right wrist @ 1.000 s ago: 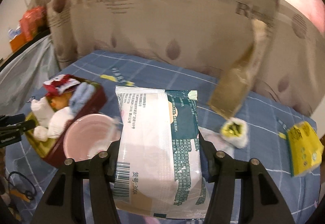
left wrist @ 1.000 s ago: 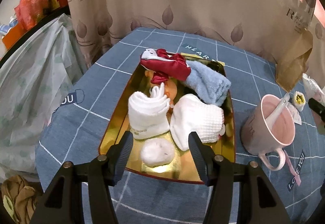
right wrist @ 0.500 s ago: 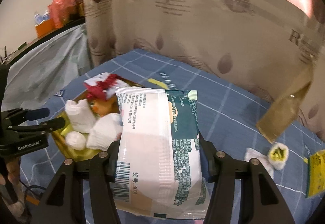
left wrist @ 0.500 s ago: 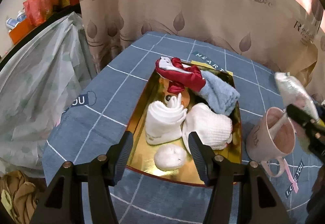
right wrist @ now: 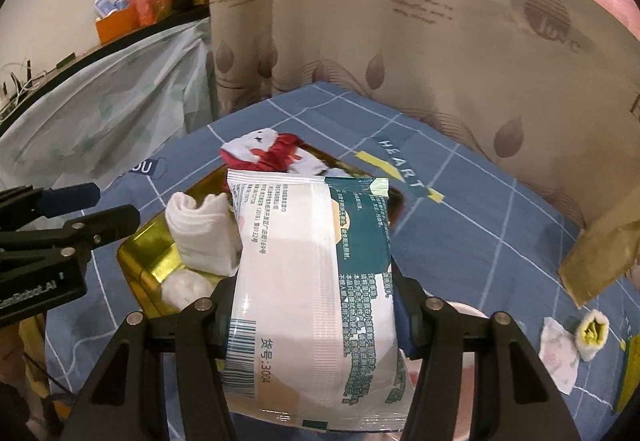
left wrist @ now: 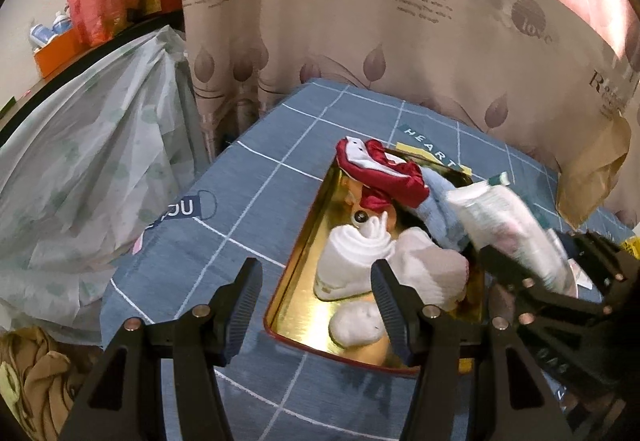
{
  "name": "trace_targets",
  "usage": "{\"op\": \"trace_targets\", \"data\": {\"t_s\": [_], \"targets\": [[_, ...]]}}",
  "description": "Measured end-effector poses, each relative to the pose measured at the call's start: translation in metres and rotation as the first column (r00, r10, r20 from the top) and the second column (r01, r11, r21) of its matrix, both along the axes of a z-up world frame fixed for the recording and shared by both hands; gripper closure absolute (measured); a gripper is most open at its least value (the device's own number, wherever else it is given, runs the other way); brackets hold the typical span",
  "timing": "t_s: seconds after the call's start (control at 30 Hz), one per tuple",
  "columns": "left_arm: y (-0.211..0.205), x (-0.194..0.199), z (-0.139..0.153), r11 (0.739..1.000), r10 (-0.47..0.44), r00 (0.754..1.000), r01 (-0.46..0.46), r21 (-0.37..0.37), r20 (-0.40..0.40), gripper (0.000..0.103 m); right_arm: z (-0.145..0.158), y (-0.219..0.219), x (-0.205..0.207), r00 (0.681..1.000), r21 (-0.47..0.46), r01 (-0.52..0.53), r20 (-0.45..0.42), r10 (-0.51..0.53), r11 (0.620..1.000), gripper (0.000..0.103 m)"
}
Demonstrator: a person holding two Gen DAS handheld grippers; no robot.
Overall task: Organize soft objects
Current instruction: 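Carry the wet-wipe packet into the gold tin and open the right gripper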
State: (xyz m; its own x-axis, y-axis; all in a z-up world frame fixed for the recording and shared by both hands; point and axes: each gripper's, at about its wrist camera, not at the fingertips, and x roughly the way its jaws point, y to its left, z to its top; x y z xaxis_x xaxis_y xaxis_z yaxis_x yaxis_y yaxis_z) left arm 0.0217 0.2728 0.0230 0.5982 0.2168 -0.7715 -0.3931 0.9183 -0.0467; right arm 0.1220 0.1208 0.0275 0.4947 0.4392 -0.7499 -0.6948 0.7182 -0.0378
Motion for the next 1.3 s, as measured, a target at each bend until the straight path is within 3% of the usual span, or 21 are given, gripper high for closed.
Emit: {"op": "trace_targets", "data": {"t_s": [0.73, 0.87, 1.0, 1.3], "targets": [[0.027, -0.009, 0.009, 0.997, 0.071, 0.997, -0.071, -0.015, 0.024, 0.045, -0.050, 0.050, 0.005, 0.996, -0.038, -0.039, -0.087, 0.035, 0.999, 0.048], [0.028, -0.008, 0.008, 0.997, 0.074, 0.997, -0.073, -0.015, 0.020, 0.045, -0.047, 0.051, 0.001, 0.996, -0.041, -0.054, -0.078, 0.051, 0.998, 0.045], [0.029, -0.007, 0.007, 0.997, 0.070, 0.997, -0.070, -0.013, 0.019, 0.045, -0.037, 0.046, -0.002, 0.997, -0.009, -0.041, -0.067, 0.040, 0.999, 0.028], [0.023, -0.009, 0.009, 0.999, 0.054, 0.998, -0.054, -0.005, 0.031, 0.045, 0.005, 0.020, -0.013, 1.000, 0.059, -0.023, -0.016, 0.024, 0.998, 0.026]]}}
